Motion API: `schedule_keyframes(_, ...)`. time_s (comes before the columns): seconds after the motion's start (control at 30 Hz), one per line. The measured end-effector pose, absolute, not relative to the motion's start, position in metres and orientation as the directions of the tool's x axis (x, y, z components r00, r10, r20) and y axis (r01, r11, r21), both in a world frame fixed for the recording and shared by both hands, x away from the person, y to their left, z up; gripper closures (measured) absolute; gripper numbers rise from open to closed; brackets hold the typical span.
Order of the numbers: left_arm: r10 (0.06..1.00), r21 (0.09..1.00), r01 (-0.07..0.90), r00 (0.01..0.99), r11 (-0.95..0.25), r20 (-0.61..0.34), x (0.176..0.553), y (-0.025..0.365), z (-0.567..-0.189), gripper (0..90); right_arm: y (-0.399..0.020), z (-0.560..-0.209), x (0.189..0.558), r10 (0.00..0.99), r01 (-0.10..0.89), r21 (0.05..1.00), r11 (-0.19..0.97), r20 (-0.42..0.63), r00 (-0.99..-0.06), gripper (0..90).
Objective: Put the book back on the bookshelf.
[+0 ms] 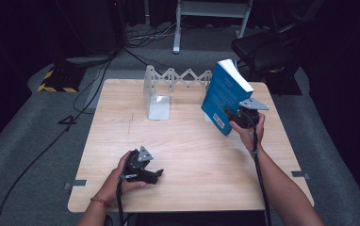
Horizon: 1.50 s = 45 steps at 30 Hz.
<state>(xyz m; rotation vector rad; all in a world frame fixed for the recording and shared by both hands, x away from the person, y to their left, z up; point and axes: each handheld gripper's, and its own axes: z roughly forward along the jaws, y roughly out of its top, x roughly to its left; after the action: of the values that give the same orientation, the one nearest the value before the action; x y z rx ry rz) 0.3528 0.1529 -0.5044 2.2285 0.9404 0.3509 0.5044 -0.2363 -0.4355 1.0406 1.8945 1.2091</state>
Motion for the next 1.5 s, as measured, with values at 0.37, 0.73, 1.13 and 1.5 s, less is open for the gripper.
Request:
schedule_keyframes(0.37, 0.711, 0.683, 0.527, 0.703, -0.506, -0.016, 0.353, 0.153, -0.504, 10.7, -0.238, -0.432, 0.488, 0.916, 0.24, 0.956, 0.167, -0.06, -0.398, 60.9)
schedule_keyframes(0.73, 0.708, 0.682, 0.524, 0.706, -0.51, -0.013, 0.353, 0.153, -0.504, 10.7, -0.212, -0.432, 0.499, 0.922, 0.189, 0.959, 0.211, -0.131, -0.365, 61.4)
schedule_keyframes(1.13, 0.7, 0.682, 0.521, 0.713, -0.513, -0.019, 0.354, 0.152, -0.505, 10.7, -0.22, -0.436, 0.5, 0.925, 0.207, 0.967, 0.148, -0.062, -0.374, 60.1)
schedule_keyframes(1.5, 0.701, 0.682, 0.522, 0.713, -0.513, -0.019, 0.354, 0.152, -0.505, 10.7, -0.24, -0.448, 0.488, 0.885, 0.257, 0.947, 0.194, -0.056, -0.463, 53.7)
